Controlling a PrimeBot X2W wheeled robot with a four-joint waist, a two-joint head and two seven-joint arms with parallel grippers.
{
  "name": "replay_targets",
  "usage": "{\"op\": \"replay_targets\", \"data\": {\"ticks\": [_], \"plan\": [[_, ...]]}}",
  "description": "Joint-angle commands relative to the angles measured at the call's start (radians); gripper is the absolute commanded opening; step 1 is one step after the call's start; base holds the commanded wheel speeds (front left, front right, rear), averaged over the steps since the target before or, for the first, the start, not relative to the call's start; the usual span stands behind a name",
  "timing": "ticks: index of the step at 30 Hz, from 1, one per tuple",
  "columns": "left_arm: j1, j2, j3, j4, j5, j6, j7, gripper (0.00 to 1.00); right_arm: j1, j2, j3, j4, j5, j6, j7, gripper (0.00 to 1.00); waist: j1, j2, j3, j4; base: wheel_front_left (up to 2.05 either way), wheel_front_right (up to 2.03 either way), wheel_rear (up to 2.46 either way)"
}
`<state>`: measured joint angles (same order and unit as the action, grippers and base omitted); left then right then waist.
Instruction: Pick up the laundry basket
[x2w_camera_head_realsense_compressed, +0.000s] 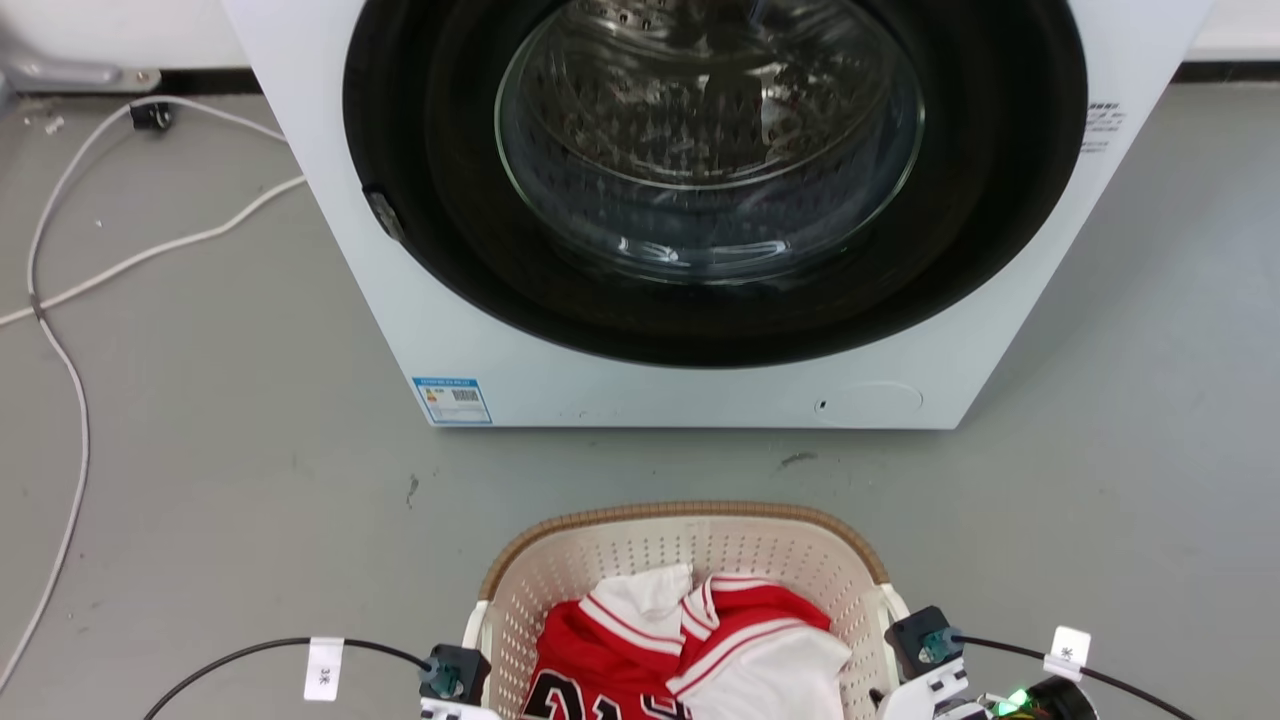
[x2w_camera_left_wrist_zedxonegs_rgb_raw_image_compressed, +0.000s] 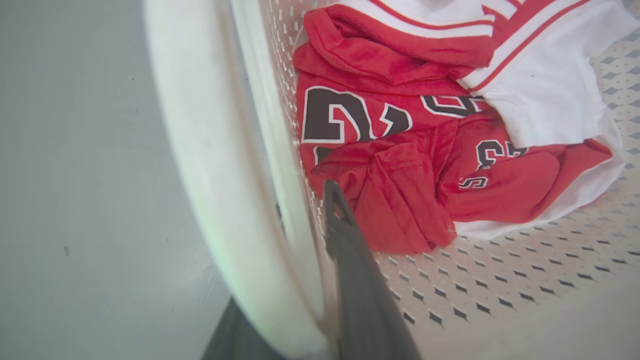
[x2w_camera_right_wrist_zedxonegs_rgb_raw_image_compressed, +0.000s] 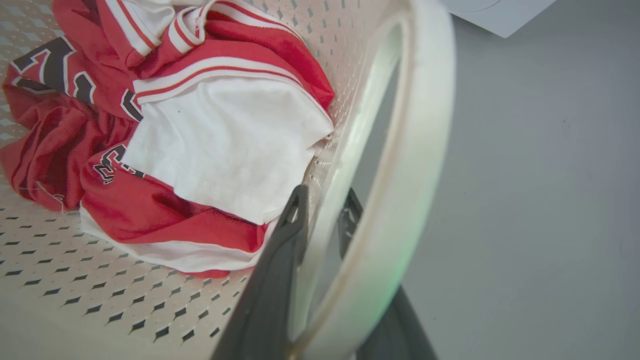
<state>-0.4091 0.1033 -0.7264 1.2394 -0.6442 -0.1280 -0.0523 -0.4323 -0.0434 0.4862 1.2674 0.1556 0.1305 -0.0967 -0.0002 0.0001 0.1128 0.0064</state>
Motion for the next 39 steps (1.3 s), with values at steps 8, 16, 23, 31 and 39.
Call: {"op": "replay_targets", "data": {"ticks": [8,16,23,31,39], "plan": [[0.034,0.020,-0.048,-0.007,-0.053,-0.003,0.017,0.00,0.039,-0.012,0.063,0.004,0.051,0.001,0.036,0.00,0.0002,-0.0001,-0.062,-0.006,0.00,0.00,0.00],[0.050,0.023,-0.090,-0.006,-0.094,-0.003,0.027,0.00,0.065,-0.011,0.109,0.009,0.093,0.001,0.057,0.00,0.0002,-0.0001,-0.095,-0.004,0.00,0.00,0.00],[0.059,0.026,-0.124,-0.006,-0.125,-0.003,0.029,0.00,0.074,-0.010,0.140,0.014,0.117,0.001,0.069,0.00,0.0002,-0.0001,-0.112,-0.004,0.00,0.00,0.00],[0.064,0.025,-0.156,-0.003,-0.156,-0.003,0.025,0.00,0.084,-0.010,0.165,0.018,0.137,0.002,0.075,0.00,0.0002,-0.0001,-0.127,-0.005,0.00,0.00,0.00],[0.067,0.027,-0.181,0.000,-0.180,-0.003,0.019,0.00,0.088,-0.010,0.179,0.021,0.148,0.002,0.081,0.00,0.0002,-0.0001,-0.134,-0.006,0.00,0.00,0.00]]}}
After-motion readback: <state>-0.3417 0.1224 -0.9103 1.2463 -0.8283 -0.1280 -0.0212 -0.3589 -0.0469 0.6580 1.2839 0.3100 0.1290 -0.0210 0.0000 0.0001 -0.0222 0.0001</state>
